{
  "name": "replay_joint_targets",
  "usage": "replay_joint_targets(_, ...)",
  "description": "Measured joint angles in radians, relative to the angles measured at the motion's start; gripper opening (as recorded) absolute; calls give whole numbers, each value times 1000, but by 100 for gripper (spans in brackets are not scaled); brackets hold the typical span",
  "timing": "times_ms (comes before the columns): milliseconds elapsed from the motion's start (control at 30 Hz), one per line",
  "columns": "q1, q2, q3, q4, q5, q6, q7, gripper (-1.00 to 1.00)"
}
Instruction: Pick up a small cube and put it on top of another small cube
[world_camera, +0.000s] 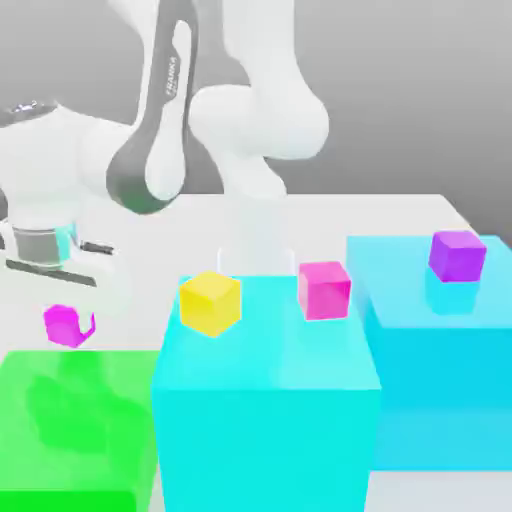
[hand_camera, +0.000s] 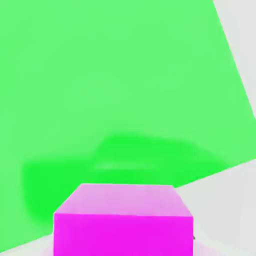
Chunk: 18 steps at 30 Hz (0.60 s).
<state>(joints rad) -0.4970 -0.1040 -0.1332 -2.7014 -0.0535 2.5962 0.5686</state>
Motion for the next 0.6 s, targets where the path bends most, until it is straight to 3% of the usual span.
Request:
replay_joint_targets(500, 194, -308, 277, 224, 124, -527, 416, -100)
replay_joint_targets(600, 201, -283, 298, 178, 134, -456, 435, -100)
